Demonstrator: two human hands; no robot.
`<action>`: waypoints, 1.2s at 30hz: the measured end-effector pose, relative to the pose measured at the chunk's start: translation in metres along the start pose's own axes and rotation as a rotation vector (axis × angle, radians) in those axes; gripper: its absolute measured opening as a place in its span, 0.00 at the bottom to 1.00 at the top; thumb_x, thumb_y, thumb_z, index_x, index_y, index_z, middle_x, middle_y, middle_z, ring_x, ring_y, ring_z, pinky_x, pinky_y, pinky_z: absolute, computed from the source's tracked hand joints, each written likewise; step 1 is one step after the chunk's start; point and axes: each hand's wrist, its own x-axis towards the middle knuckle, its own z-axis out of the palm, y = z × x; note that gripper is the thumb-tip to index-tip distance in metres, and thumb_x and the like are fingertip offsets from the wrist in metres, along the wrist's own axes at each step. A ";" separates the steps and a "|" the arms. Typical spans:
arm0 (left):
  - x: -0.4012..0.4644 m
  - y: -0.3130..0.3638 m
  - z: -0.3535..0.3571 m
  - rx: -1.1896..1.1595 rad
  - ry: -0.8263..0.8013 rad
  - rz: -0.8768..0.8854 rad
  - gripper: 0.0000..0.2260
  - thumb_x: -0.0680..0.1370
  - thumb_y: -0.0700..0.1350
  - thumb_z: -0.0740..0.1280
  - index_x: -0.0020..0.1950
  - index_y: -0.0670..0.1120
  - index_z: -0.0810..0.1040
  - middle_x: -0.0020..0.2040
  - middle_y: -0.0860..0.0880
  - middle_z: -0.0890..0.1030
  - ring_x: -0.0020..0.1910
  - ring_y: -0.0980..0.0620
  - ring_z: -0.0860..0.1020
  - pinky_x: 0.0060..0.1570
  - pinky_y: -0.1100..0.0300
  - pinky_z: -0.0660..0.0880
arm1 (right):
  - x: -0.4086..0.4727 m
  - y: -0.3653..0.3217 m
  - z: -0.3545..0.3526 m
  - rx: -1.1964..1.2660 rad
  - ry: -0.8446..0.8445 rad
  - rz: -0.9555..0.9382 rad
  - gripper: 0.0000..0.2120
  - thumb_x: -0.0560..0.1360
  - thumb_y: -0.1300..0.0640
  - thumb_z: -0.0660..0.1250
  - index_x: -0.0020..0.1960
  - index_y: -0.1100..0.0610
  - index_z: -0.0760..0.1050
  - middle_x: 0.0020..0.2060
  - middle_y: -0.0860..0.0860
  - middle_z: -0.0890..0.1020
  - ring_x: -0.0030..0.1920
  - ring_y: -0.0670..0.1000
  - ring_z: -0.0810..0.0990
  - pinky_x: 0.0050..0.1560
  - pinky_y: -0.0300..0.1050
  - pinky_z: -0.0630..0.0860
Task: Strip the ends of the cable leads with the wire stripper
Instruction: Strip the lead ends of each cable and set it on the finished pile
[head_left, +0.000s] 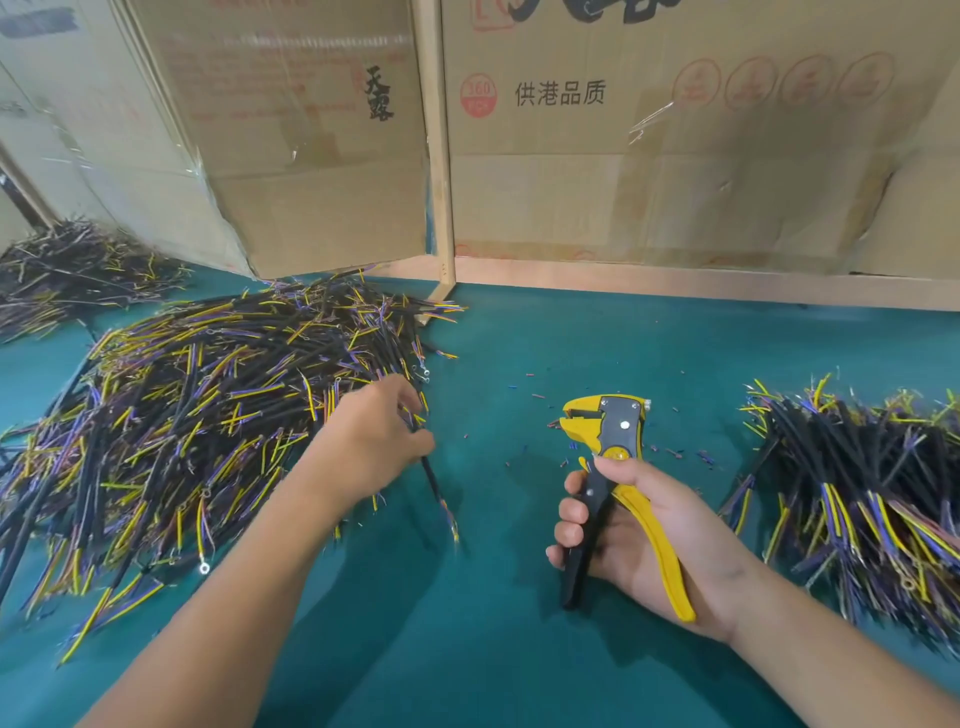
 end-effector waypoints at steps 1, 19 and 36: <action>0.001 -0.001 -0.003 -0.028 0.036 -0.012 0.09 0.72 0.43 0.72 0.46 0.51 0.73 0.32 0.50 0.83 0.25 0.58 0.74 0.28 0.63 0.68 | 0.000 0.000 0.000 -0.002 0.001 0.001 0.13 0.74 0.52 0.70 0.49 0.62 0.75 0.38 0.58 0.71 0.37 0.58 0.72 0.47 0.59 0.78; 0.011 -0.005 0.005 -0.301 0.071 -0.090 0.15 0.78 0.35 0.56 0.47 0.46 0.82 0.33 0.46 0.77 0.27 0.51 0.75 0.27 0.63 0.75 | 0.000 -0.001 0.005 -0.014 0.023 -0.001 0.13 0.75 0.52 0.68 0.50 0.62 0.73 0.38 0.58 0.72 0.36 0.58 0.72 0.49 0.60 0.79; -0.004 0.006 -0.003 0.258 0.301 0.310 0.11 0.80 0.55 0.64 0.44 0.51 0.80 0.36 0.51 0.77 0.40 0.43 0.77 0.38 0.52 0.76 | 0.002 -0.001 0.004 -0.015 0.023 0.005 0.12 0.77 0.52 0.66 0.48 0.62 0.74 0.37 0.59 0.72 0.36 0.58 0.73 0.51 0.61 0.79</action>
